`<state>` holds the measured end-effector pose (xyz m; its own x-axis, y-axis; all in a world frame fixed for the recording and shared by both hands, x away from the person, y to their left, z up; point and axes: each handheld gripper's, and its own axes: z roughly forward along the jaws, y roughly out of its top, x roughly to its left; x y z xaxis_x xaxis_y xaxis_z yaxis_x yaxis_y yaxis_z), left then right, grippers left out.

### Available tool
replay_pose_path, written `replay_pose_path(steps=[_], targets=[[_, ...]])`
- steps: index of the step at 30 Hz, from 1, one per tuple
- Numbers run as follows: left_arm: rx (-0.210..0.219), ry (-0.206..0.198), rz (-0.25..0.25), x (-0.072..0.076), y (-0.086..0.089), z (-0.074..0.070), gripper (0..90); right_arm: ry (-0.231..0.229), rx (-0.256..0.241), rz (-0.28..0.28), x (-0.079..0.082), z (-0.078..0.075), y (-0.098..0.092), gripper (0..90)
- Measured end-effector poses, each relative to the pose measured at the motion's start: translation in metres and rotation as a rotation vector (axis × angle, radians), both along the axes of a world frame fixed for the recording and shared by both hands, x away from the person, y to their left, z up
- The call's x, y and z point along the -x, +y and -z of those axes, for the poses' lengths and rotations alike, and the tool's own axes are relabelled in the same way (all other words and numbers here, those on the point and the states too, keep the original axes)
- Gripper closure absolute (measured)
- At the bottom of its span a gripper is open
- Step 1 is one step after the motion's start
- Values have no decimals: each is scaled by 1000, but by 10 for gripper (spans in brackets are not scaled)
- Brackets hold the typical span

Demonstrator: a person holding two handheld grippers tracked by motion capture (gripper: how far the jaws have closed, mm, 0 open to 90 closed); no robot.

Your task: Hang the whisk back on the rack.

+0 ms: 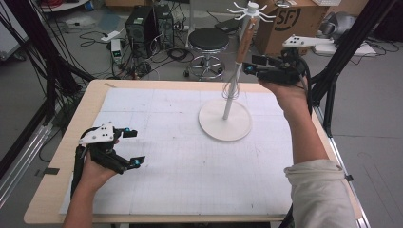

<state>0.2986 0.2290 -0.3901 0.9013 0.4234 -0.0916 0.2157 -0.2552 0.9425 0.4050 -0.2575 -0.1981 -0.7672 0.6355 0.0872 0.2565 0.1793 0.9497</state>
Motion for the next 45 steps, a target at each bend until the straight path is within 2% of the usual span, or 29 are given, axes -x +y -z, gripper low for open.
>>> replay_pose_path(steps=[5, 11, 14, 16, 18, 20, 25, 27, 30, 33, 35, 37, 45], targets=[[3, -4, -1, 0, 1, -1, 18, -14, 24, 4, 8, 0, -3, 379], [1, -3, -1, 1, 0, -1, 18, -33, 20, -7, 18, 5, -7, 339], [2, -3, -2, 1, 0, -1, 18, -36, 50, -16, 22, 11, -9, 294], [2, -1, -3, 1, 0, -1, 18, -57, 74, -4, 26, 16, -11, 267], [2, -1, 0, 1, 0, -1, 18, -48, 72, -20, 28, 20, -13, 239], [0, 0, -1, 1, 0, -1, 18, -49, 92, -5, 31, 24, -15, 201], [0, 2, -2, 1, -1, 0, 18, -44, 91, -14, 38, 37, -20, 146], [-2, 0, -1, 1, -1, 0, 18, -31, 115, -9, 39, 42, -21, 134], [0, 1, 0, 1, -1, -1, 18, -7, 108, -20, 41, 51, -24, 101], [1, 3, 1, 1, -1, -1, 18, 16, 135, -28, 43, 62, -25, 26], [0, 3, 4, 1, -1, -1, 18, 35, 147, -43, 45, 70, -27, 14], [0, 5, 4, 1, -1, 0, 18, 35, 159, -48, 46, 75, -28, 2], [1, 9, 9, 0, -2, 1, 18, 37, 133, -62, 59, 93, -35, 1]])
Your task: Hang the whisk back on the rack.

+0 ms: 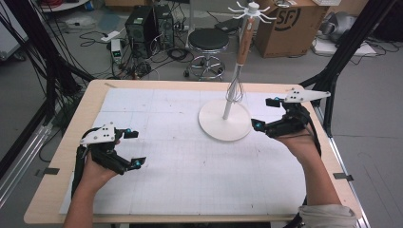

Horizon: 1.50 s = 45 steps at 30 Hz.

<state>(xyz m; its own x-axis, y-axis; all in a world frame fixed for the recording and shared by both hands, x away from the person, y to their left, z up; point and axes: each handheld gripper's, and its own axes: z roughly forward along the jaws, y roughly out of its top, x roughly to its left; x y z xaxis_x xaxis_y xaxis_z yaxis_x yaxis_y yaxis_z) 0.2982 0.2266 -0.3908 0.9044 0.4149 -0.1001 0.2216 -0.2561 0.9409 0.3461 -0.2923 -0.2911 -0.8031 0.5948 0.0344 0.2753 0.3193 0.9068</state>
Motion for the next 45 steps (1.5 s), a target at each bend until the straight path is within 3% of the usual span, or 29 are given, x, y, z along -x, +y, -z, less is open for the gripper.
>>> replay_pose_path(steps=[5, 14, 20, 22, 24, 26, 31, 45], targets=[[1, 5, 5, 0, 0, 1, 18, -13, -15, 1, 9, 11, -4, 2], [-8, 15, 6, -1, -1, 2, 18, 26, -34, 8, 16, 46, -16, 2], [-8, 20, 9, -1, -2, 3, 18, 24, -49, 26, 22, 58, -21, 2], [-7, 23, 9, -1, -2, 4, 18, 43, -26, 31, 24, 61, -21, 2], [-10, 27, 10, -2, -3, 6, 18, 31, 4, 33, 28, 63, -19, 2], [-13, 31, 12, -2, -4, 6, 18, 26, -25, 24, 31, 67, -19, 2], [-13, 30, 17, -2, -5, 7, 18, 58, -37, 26, 32, 84, -20, 2], [-22, 42, 24, -3, -8, 10, 18, 76, 5, 30, 29, 92, -16, 2]])
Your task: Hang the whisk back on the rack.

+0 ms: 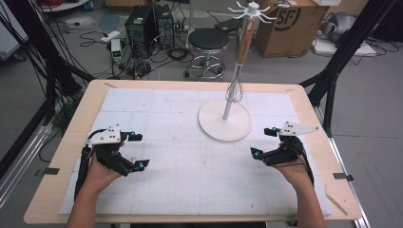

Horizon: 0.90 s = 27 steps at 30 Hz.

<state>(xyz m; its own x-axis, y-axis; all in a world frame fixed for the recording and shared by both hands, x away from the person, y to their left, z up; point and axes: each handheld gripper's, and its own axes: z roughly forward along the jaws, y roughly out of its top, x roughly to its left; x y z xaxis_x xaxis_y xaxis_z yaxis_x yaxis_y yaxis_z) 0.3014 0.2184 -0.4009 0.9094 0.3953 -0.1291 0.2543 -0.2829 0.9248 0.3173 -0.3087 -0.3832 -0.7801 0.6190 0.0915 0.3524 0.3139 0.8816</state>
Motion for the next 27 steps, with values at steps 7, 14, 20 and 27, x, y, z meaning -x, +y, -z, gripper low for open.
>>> replay_pose_path(steps=[7, 14, 20, 27], targets=[[-5, 8, 4, -1, -1, 2, 18, 28, 7, 4, -3, 4, -1, 2], [-4, 4, 1, 0, 0, 1, 18, 33, 9, 6, -3, 5, 0, 2], [-7, 9, 2, -1, -1, 3, 18, 34, 6, 8, -3, 6, -2, 2], [-6, 13, -2, -1, -1, 3, 18, 39, 11, 7, -4, 7, -1, 3]])
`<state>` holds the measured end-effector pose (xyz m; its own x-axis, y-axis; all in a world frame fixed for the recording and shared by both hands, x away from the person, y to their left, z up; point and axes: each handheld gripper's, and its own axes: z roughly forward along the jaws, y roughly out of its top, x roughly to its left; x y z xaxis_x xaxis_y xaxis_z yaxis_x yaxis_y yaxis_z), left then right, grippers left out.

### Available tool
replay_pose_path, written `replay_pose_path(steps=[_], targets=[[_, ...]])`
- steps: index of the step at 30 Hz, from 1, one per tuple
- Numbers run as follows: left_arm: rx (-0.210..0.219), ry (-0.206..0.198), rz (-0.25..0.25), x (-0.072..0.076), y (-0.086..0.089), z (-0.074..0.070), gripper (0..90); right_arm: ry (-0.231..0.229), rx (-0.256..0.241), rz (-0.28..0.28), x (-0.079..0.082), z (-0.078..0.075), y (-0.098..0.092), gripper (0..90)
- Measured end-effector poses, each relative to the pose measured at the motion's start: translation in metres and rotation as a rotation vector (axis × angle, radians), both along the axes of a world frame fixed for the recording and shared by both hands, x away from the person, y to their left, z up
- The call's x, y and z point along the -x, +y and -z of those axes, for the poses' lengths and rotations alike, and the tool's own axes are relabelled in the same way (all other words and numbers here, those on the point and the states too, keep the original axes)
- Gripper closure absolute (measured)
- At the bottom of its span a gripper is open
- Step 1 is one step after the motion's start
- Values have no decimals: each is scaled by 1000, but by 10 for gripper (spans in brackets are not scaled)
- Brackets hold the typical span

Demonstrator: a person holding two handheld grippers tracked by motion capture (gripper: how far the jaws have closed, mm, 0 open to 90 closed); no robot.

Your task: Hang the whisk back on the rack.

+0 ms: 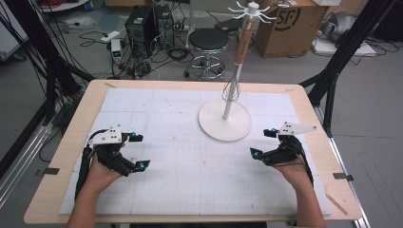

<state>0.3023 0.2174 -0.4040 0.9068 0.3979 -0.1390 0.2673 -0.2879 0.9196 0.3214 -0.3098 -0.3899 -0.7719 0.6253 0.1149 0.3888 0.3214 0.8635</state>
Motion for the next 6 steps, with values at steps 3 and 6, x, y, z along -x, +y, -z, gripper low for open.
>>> replay_pose_path(steps=[3, 6], targets=[[-1, 1, -2, 0, -1, 0, 18, 1, -2, -2, 0, 0, 0, 2], [-7, 2, -3, 0, -1, 0, 18, -4, -2, -2, 0, -1, -1, 2]])
